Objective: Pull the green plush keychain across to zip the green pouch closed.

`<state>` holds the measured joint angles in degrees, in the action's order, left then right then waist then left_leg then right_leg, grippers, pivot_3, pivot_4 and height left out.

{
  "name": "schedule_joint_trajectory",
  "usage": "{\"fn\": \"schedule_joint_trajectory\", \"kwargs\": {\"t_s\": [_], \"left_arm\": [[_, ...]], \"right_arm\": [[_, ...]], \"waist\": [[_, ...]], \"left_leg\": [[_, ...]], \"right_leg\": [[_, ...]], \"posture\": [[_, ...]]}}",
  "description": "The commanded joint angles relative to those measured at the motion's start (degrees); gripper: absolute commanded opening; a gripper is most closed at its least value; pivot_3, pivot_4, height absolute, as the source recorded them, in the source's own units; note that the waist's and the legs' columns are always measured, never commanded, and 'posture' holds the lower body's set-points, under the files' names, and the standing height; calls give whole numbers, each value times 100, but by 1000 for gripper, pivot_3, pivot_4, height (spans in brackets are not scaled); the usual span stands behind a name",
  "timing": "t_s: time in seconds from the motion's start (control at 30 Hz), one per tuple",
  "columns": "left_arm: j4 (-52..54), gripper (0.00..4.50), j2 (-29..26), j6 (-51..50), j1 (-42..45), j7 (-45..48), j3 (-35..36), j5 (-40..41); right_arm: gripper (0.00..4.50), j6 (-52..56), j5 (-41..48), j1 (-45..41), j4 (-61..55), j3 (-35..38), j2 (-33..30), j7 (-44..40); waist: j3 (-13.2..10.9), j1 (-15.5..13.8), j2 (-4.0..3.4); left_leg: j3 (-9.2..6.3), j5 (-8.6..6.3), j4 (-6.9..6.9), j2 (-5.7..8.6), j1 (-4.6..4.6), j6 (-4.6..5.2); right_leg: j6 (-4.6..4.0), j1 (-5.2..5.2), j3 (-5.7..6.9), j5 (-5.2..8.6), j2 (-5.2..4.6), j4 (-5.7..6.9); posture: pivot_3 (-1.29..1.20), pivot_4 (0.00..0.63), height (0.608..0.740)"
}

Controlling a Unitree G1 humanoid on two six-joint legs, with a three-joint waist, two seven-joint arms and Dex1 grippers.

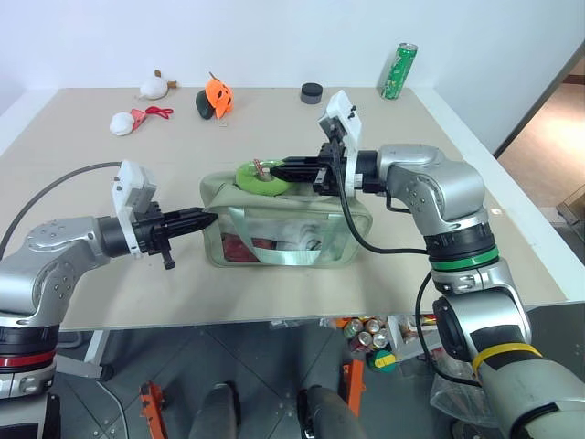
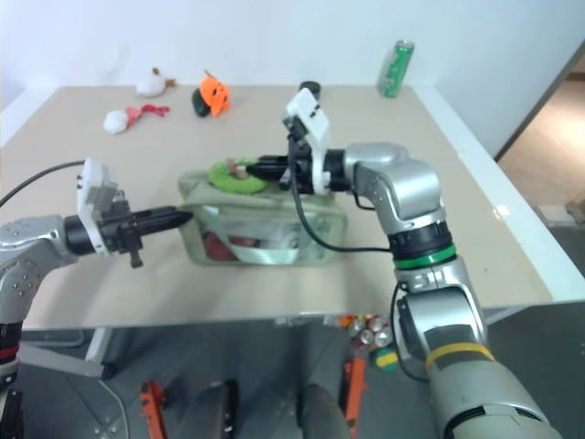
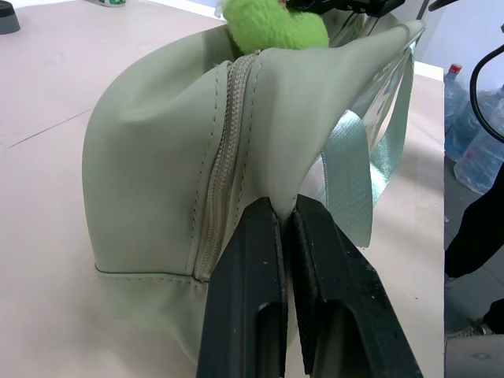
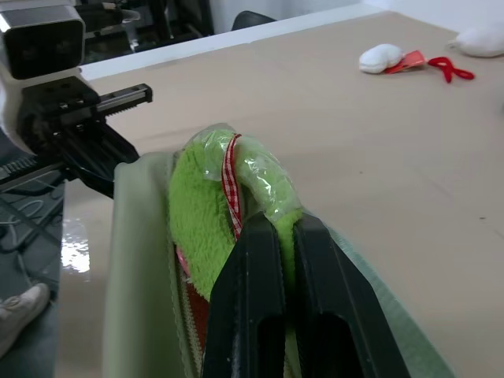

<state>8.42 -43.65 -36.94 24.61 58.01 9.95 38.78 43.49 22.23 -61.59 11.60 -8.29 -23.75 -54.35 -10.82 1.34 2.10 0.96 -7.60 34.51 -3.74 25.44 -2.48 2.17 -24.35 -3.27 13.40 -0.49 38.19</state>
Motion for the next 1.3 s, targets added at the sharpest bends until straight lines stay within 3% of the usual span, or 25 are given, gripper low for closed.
{"fn": "schedule_joint_trajectory", "kwargs": {"t_s": [0.03, 0.17, 0.33, 0.6, 0.77, 0.87, 1.03, 1.2, 1.3], "left_arm": [[56, 0, 16, 33, -27, 17, -49, -29], [21, 0, 44, 65, -30, 5, -67, -41], [-56, 0, 85, 98, -50, -24, -59, -52], [-179, 0, 117, 117, 37, 26, -98, -66], [-164, 0, 175, 112, 45, 9, -138, -77], [-149, 0, 175, 85, 47, 11, -131, -59], [-82, 0, 102, 0, 22, 30, -71, -1], [-102, 0, 98, -73, 48, -47, 21, 51], [-170, 0, 219, -322, 85, -334, 140, 170]], "right_arm": [[51, -300, -167, -261, 172, 421, -423, 156], [51, -524, -226, -239, 303, 674, -1079, -31], [51, -1394, -788, 510, 136, 642, -2408, -438], [51, -2149, -1647, 1197, -283, 449, -3457, -479], [51, -2149, -1933, 1757, -953, 78, -3181, -368], [51, -2261, -2424, 2176, -1272, -522, -2906, -255], [51, -3008, -3445, 2326, -738, -1236, -2788, -29], [51, -3334, -3703, 2038, -257, -1294, -2363, 164], [51, -2991, -3253, 2028, -274, -959, -1879, 129]], "waist": [[0, -10, 0], [0, -17, 0], [2, -38, 4], [1, 1, -3], [3, -9, 0], [3, -1, 0], [4, -4, 2], [9, 10, 10], [11, 28, 13]], "left_leg": [[1, 0, 0, 1, 0, 0], [4, 0, 0, 3, 0, 0], [3, -4, -2, 7, 0, 5], [31, -7, 1, 10, -10, 11], [42, -7, 9, 17, -10, 11], [46, -7, 10, 16, -12, 11], [51, -7, 11, 21, -12, 11], [55, -5, 16, 19, -24, 13], [54, -4, 15, 15, -28, 14]], "right_leg": [[-5, 0, 0, 3, -2, -1], [-16, 1, -2, 10, -5, -3], [-18, 4, 1, 21, -11, -6], [-11, -1, -21, 15, -16, -5], [-5, 2, -25, 12, -30, -7], [-3, 2, -27, 11, -29, -6], [1, 1, -31, 11, -33, -6], [0, 7, -31, 2, -33, -6], [-1, 10, -31, 1, -29, -4]], "posture": [[0, 150, 740], [0, 150, 740], [0, 150, 740], [0, 150, 740], [0, 150, 740], [0, 150, 740], [0, 150, 740], [0, 150, 740], [0, 150, 740]]}}
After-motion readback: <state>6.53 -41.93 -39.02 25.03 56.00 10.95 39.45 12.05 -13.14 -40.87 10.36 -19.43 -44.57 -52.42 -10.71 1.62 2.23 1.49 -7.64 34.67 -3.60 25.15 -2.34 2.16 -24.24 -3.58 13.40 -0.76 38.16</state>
